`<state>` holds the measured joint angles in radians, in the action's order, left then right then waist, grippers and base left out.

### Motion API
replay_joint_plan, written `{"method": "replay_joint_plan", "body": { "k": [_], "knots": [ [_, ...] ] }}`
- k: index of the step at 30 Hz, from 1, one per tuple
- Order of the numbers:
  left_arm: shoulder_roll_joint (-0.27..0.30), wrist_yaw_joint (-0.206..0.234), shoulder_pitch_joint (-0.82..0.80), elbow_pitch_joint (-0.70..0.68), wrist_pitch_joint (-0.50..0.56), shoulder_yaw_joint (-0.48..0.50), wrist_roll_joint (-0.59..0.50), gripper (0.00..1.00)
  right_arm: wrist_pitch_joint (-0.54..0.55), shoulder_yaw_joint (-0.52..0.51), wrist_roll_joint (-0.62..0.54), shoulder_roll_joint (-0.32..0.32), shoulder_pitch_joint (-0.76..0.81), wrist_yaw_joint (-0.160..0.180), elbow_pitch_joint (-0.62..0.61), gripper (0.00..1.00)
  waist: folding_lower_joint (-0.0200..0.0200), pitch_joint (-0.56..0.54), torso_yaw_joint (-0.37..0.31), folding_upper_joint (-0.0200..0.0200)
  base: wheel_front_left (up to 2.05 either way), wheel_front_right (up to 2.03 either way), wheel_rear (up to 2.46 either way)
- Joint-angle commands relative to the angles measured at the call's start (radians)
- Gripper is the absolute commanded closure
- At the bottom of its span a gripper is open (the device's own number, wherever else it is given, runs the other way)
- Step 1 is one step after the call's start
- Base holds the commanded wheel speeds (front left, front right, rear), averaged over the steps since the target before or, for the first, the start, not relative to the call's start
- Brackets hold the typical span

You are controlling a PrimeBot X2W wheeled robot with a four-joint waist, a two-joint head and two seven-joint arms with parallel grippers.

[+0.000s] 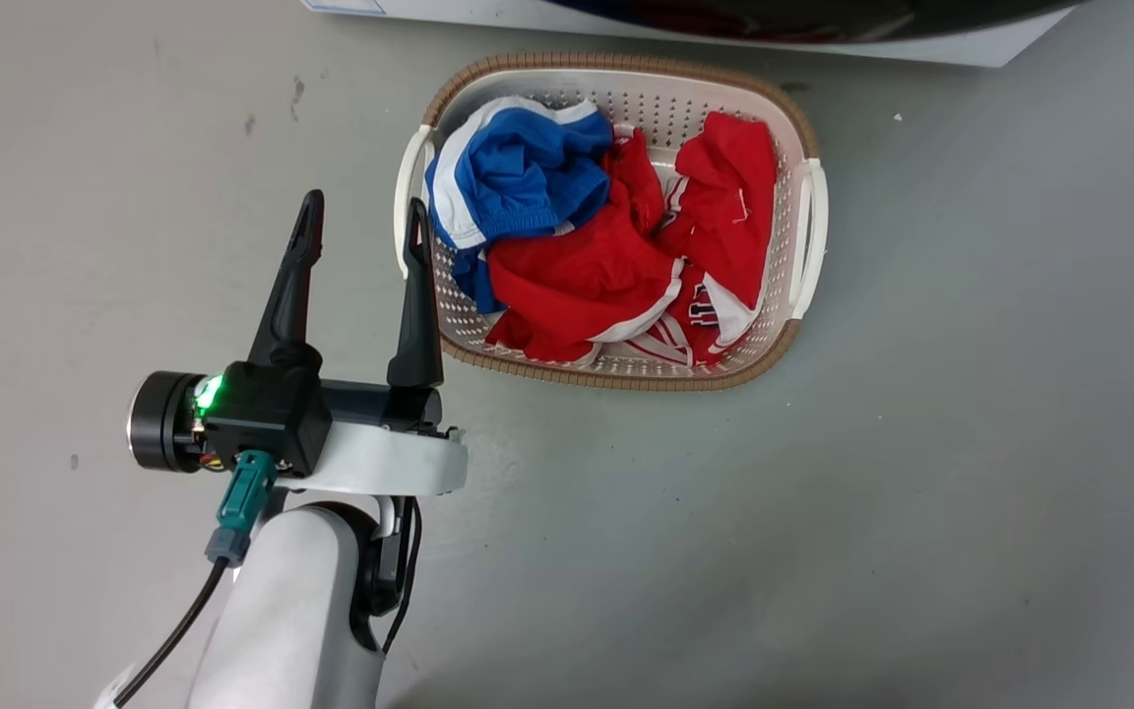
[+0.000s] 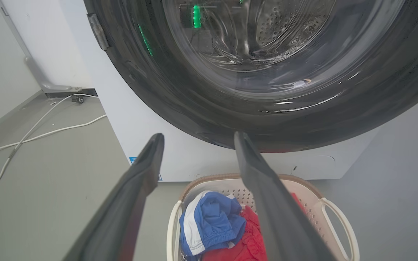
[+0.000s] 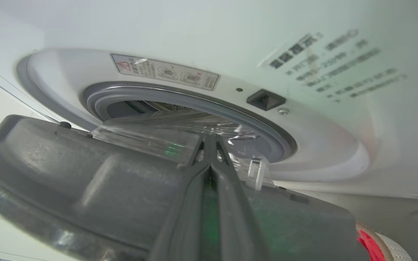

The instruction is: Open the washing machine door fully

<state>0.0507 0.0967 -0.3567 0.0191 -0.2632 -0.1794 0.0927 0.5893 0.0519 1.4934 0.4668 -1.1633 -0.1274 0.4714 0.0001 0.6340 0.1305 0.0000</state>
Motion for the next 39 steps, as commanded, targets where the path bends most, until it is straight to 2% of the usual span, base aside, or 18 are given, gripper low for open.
{"method": "replay_joint_plan", "body": {
  "k": [1, 16, 39],
  "knots": [
    [-0.001, 0.000, 0.010, 0.002, -0.002, 0.006, 0.003, 0.00, 0.038, 0.038, 0.015, -0.042, 0.023, -0.006, -0.030, 1.00, -0.0001, -0.012, -0.003, 0.0000, 0.00, 0.00, 0.00],
    [-0.001, -0.017, 0.045, 0.010, -0.002, 0.033, -0.018, 0.00, 0.127, 0.066, 0.047, -0.021, 0.221, -0.004, -0.186, 1.00, -0.0001, -0.083, -0.026, 0.0000, 0.00, 0.00, 0.00],
    [-0.001, -0.031, 0.107, 0.034, -0.002, 0.039, -0.027, 0.00, 0.214, 0.199, 0.091, -0.094, 0.571, -0.005, -0.444, 1.00, -0.0001, -0.219, -0.030, 0.0000, 0.00, 0.00, 0.00]
  ]
}}
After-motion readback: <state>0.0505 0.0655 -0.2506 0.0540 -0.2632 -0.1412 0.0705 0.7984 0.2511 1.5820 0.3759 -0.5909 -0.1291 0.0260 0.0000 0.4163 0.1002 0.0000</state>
